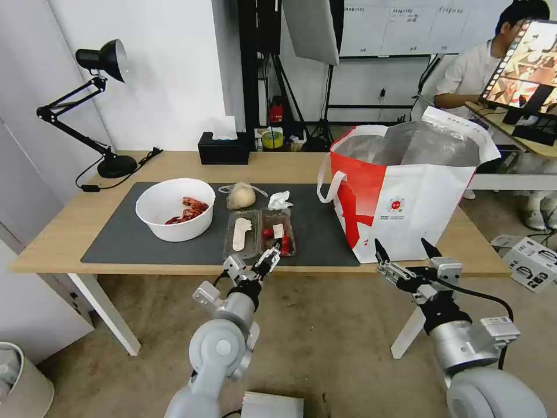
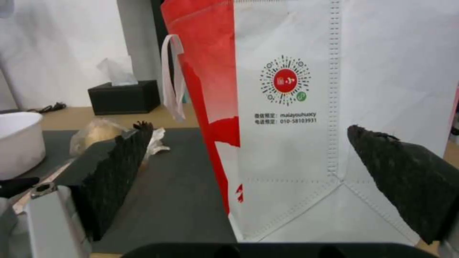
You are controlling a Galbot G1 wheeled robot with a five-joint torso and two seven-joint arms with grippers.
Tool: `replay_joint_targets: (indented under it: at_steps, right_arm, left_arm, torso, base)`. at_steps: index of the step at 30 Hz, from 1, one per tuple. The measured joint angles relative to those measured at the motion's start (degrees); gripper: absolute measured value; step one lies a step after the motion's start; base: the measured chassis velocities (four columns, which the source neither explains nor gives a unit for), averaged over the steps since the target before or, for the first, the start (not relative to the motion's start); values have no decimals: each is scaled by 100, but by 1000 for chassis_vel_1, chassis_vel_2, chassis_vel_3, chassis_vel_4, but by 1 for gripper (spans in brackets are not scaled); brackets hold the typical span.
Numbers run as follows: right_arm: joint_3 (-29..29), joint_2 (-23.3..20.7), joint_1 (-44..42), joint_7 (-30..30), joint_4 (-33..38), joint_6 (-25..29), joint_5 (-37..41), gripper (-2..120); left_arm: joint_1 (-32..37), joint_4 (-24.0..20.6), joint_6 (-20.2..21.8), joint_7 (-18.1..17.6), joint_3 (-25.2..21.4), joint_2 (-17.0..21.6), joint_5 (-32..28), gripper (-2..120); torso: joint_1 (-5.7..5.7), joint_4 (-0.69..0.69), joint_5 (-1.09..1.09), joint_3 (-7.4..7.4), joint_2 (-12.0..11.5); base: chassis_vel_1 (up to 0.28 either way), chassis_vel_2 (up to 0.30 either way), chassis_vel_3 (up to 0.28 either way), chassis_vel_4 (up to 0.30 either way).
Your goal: Pick up the trash from the table and place it into the takeout bag.
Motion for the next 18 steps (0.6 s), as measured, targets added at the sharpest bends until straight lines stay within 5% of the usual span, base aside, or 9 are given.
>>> replay_joint_targets:
  at_steps: [18]
  right_arm:
    - [-24,12,3,9,-30,9,6,100]
  left_arm:
    - [-219,123,-83,38,-187,162,44,100]
  torso:
    - [0,0,0,0,0]
  base:
    - [0,0,0,0]
